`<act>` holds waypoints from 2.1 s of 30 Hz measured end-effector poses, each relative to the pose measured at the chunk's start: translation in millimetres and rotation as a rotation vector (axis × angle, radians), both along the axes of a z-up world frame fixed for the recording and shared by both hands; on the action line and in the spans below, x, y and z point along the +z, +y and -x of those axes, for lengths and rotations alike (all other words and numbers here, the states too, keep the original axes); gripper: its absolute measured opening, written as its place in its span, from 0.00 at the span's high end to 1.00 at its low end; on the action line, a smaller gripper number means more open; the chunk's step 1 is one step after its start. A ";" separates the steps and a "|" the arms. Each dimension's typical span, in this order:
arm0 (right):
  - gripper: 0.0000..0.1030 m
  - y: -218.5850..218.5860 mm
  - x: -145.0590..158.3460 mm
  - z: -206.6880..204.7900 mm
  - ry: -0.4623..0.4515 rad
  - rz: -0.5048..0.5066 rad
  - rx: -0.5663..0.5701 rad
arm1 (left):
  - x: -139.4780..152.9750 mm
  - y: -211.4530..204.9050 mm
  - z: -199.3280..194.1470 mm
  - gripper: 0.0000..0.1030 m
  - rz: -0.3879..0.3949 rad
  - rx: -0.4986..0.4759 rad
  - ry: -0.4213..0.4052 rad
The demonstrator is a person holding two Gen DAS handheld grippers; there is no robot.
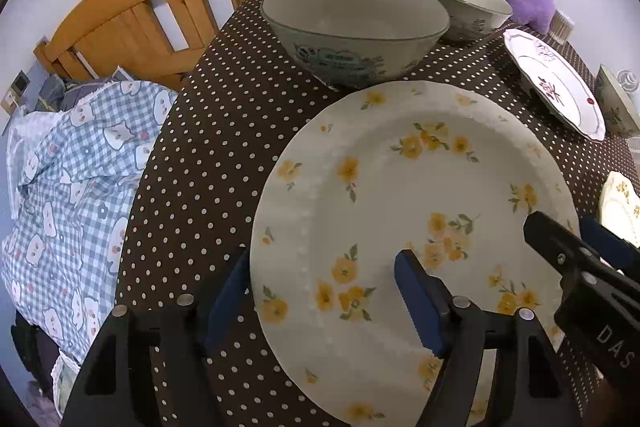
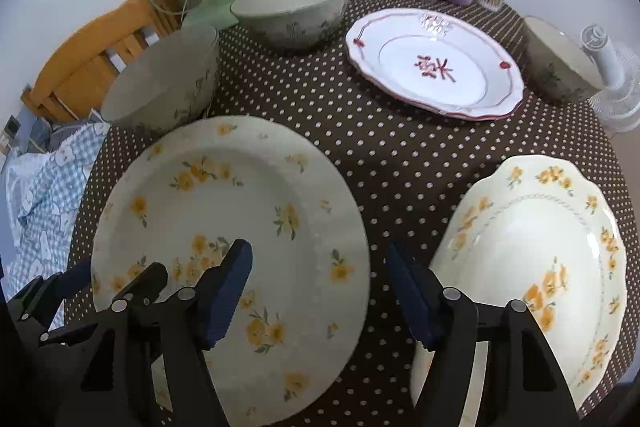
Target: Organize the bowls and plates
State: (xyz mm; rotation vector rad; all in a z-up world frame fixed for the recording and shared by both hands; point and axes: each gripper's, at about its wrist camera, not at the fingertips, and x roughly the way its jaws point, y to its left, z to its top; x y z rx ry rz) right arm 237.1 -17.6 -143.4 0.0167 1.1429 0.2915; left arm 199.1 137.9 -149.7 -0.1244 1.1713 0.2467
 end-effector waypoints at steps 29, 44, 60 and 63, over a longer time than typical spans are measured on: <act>0.44 3.6 -8.4 2.4 0.088 0.058 -0.004 | 1.9 -1.1 5.7 0.36 0.019 -0.049 0.013; 0.43 -20.1 30.6 34.2 0.027 0.055 -0.073 | 35.8 -22.2 24.7 0.38 0.023 -0.116 -0.033; 0.44 -112.9 53.9 43.3 -0.015 0.038 -0.132 | 58.5 -104.0 31.4 0.38 0.032 -0.162 -0.090; 0.43 -133.9 54.3 41.2 -0.018 0.040 -0.137 | 59.1 -123.6 30.3 0.38 0.036 -0.166 -0.088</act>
